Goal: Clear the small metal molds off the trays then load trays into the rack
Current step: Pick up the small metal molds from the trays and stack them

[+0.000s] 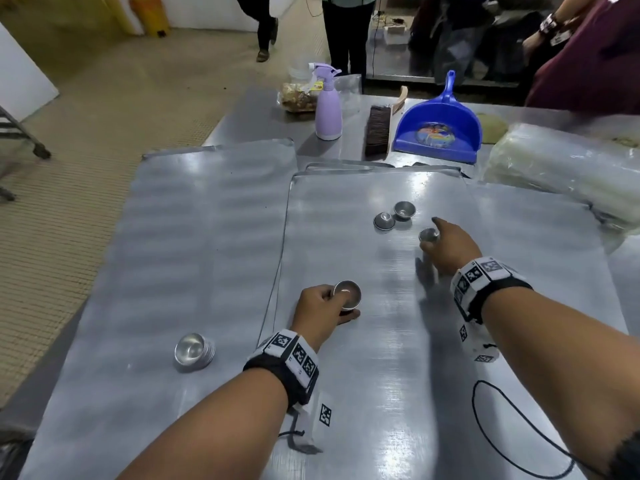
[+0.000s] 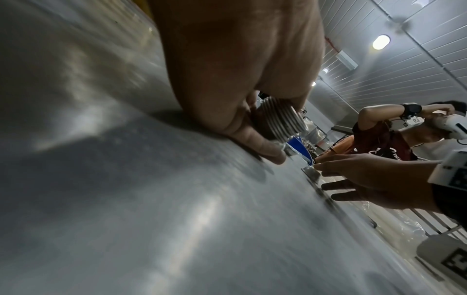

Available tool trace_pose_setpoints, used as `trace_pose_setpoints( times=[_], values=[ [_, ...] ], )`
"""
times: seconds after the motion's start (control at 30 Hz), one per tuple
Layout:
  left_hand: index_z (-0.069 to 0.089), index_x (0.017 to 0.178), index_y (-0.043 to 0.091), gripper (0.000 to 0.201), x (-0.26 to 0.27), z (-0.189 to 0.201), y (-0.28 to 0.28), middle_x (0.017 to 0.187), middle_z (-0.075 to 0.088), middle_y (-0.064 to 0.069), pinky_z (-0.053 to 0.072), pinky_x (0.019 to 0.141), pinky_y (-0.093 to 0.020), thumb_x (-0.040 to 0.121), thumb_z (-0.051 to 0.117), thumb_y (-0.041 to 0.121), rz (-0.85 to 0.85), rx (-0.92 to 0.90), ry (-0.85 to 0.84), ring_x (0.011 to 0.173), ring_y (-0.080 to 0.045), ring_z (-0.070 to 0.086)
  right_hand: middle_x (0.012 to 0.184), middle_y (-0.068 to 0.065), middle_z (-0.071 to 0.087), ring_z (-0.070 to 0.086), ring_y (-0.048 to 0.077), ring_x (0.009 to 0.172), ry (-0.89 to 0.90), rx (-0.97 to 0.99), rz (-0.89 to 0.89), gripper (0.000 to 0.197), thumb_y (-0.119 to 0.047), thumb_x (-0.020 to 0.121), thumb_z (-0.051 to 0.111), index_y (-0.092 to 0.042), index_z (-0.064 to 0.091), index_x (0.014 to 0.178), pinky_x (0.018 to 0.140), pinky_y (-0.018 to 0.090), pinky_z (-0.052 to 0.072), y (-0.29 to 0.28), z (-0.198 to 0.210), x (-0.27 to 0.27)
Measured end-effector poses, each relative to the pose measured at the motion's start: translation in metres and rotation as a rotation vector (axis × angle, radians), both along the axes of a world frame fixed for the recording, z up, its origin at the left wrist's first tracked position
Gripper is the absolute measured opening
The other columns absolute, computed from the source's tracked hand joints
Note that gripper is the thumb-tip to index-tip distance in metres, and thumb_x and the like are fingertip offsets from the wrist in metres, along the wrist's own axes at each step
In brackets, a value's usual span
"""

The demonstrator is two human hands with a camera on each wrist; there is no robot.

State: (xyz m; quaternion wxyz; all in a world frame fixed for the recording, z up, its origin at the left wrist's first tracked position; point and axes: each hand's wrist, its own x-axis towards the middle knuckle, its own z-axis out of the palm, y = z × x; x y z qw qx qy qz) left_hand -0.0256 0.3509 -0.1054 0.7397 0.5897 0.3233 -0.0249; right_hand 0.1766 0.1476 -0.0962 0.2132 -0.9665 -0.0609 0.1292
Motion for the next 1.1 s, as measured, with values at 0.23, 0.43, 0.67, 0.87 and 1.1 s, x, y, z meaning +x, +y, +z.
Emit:
trace_pose_setpoints(
  times=[0.23, 0.43, 0.67, 0.87, 1.1],
  values=[
    [0.068, 0.087, -0.005, 0.01, 0.001, 0.001, 0.0, 0.087, 0.068, -0.018, 0.062, 0.073, -0.034, 0.09, 0.061, 0.001, 0.0, -0.007, -0.001, 0.079, -0.035, 0.076, 0.127, 0.015, 0.057, 0.055, 0.039, 0.113, -0.068, -0.097, 0.009, 0.036, -0.032, 0.093, 0.056, -0.019, 0.059, 0.126, 0.093, 0.046, 0.049, 0.001, -0.012, -0.015],
    [0.067, 0.092, -0.008, 0.013, 0.001, -0.001, 0.001, 0.089, 0.068, -0.02, 0.062, 0.076, -0.036, 0.09, 0.06, 0.002, -0.014, 0.002, -0.002, 0.08, -0.035, 0.077, 0.117, 0.015, 0.061, 0.06, 0.035, 0.102, -0.063, 0.051, -0.033, 0.038, -0.028, 0.087, 0.066, -0.011, 0.054, 0.118, 0.086, 0.042, 0.05, 0.014, -0.013, -0.033],
    [0.068, 0.09, -0.007, 0.012, 0.001, -0.002, 0.001, 0.088, 0.069, -0.02, 0.062, 0.082, -0.043, 0.09, 0.06, 0.002, -0.014, 0.0, -0.011, 0.079, -0.035, 0.076, 0.125, 0.011, 0.052, 0.057, 0.031, 0.107, -0.119, 0.183, -0.027, 0.044, -0.023, 0.087, 0.068, -0.015, 0.053, 0.128, 0.087, 0.036, 0.044, 0.027, -0.01, -0.067],
    [0.067, 0.087, -0.007, 0.011, 0.002, -0.002, 0.001, 0.086, 0.066, -0.02, 0.062, 0.082, -0.044, 0.09, 0.061, 0.001, 0.0, -0.008, -0.016, 0.078, -0.037, 0.076, 0.111, 0.002, 0.057, 0.058, 0.019, 0.092, -0.128, 0.228, 0.028, 0.008, -0.021, 0.087, 0.068, -0.014, 0.063, 0.089, 0.075, 0.027, 0.038, 0.029, -0.011, -0.089],
    [0.064, 0.089, -0.015, 0.015, 0.002, -0.003, 0.0, 0.084, 0.063, -0.02, 0.063, 0.079, -0.042, 0.09, 0.059, -0.001, -0.008, 0.0, -0.029, 0.075, -0.035, 0.076, 0.117, 0.002, 0.056, 0.054, 0.015, 0.09, -0.109, 0.211, 0.03, 0.01, -0.023, 0.086, 0.068, -0.015, 0.064, 0.091, 0.077, 0.026, 0.038, 0.023, -0.008, -0.1]
  ],
)
